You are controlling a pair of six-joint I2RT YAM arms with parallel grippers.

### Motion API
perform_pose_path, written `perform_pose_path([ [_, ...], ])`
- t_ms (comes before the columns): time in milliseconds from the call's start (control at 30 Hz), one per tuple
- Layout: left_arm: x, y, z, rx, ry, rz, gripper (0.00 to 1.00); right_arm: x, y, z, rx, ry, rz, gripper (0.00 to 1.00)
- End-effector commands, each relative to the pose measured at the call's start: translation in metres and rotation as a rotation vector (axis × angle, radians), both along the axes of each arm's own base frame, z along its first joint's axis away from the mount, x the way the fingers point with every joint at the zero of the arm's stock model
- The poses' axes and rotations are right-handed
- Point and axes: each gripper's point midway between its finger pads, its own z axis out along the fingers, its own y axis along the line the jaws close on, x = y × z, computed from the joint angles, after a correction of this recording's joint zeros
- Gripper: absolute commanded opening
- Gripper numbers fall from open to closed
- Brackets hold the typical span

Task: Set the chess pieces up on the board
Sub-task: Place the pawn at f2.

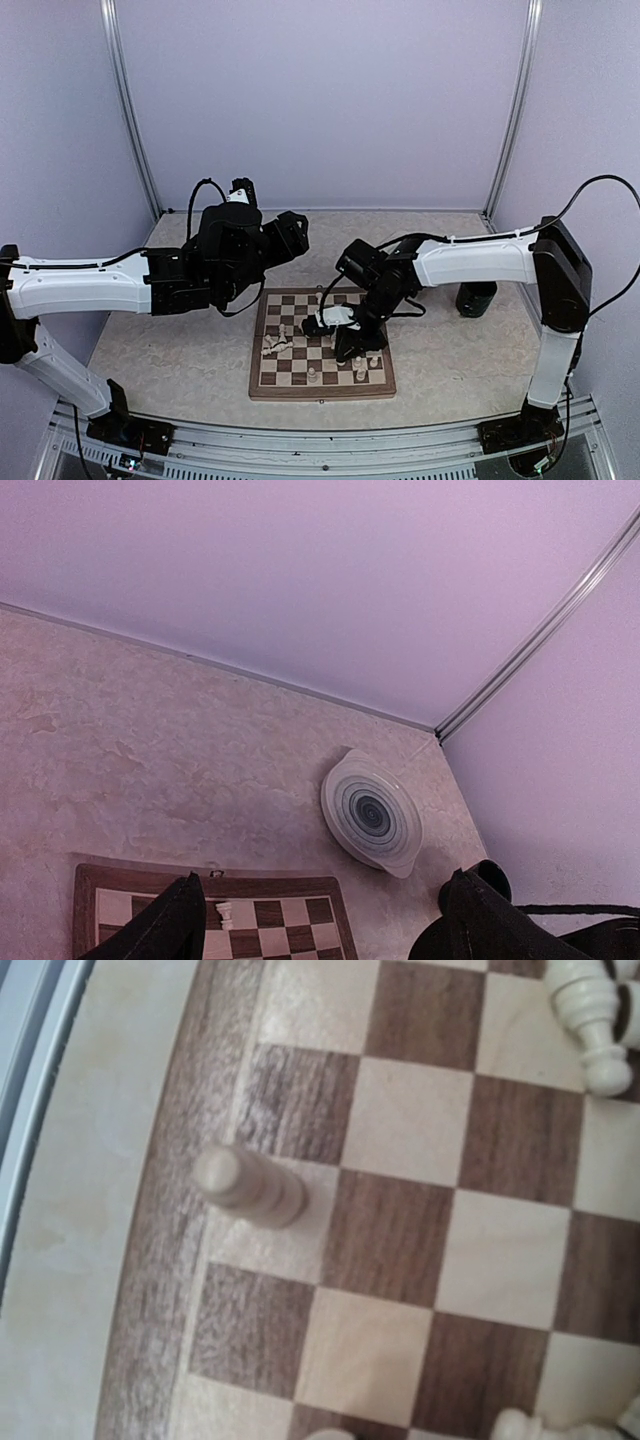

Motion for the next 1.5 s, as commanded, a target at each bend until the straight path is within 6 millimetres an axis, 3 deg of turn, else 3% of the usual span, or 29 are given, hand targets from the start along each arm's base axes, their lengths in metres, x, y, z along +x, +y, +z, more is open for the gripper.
perform_pose_path([
  [0, 0.001, -0.003, -0.003, 0.003, 0.004, -0.008, 0.83, -0.013, -0.004, -0.013, -0.041, 0.027, 0.041, 0.12],
  [533, 0.0, -0.003, -0.008, 0.005, 0.014, -0.01, 0.83, -0.01, -0.007, -0.024, -0.079, 0.016, 0.025, 0.14],
  [733, 0.0, -0.004, -0.009, 0.003, 0.015, -0.013, 0.83, -0.009, -0.007, -0.022, -0.075, 0.008, 0.02, 0.22],
  [967, -0.001, -0.003, -0.008, 0.001, 0.015, -0.014, 0.83, -0.008, -0.004, -0.011, -0.052, -0.004, 0.023, 0.26],
  [1100, 0.001, 0.005, -0.011, 0.06, 0.022, 0.002, 0.83, -0.006, 0.0, 0.008, -0.023, -0.009, 0.032, 0.28],
  [1300, 0.002, 0.03, -0.055, 0.209, 0.154, -0.101, 0.84, 0.0, -0.001, 0.042, 0.037, -0.014, 0.042, 0.32],
  [1467, -0.004, 0.041, -0.103, 0.279, 0.279, -0.179, 0.83, 0.044, -0.001, 0.055, 0.077, -0.081, -0.082, 0.31],
])
